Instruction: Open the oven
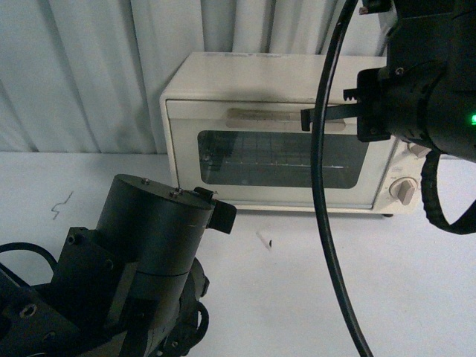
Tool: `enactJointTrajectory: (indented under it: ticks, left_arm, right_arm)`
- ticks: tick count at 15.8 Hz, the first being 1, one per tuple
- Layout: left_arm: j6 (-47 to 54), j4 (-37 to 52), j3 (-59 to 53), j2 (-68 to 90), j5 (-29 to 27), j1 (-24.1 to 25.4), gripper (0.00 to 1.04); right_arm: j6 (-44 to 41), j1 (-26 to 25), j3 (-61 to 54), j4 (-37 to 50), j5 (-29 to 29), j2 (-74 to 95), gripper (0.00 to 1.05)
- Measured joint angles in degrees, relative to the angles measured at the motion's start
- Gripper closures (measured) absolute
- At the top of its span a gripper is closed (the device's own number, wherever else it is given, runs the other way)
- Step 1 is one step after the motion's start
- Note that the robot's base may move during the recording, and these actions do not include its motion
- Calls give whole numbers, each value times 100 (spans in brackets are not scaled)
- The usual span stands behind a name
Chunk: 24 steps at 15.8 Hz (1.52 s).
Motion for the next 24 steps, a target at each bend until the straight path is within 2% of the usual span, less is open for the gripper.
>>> enactJointTrajectory:
  ticks: [13,24]
  left_arm:
    - [-2,0,0,-2,2,0,7]
    - [-2,0,0,-2,2,0,7]
  right_arm:
    - [160,332,678,-157,-131,702,103]
    - [955,461,267,260,-17,688,103]
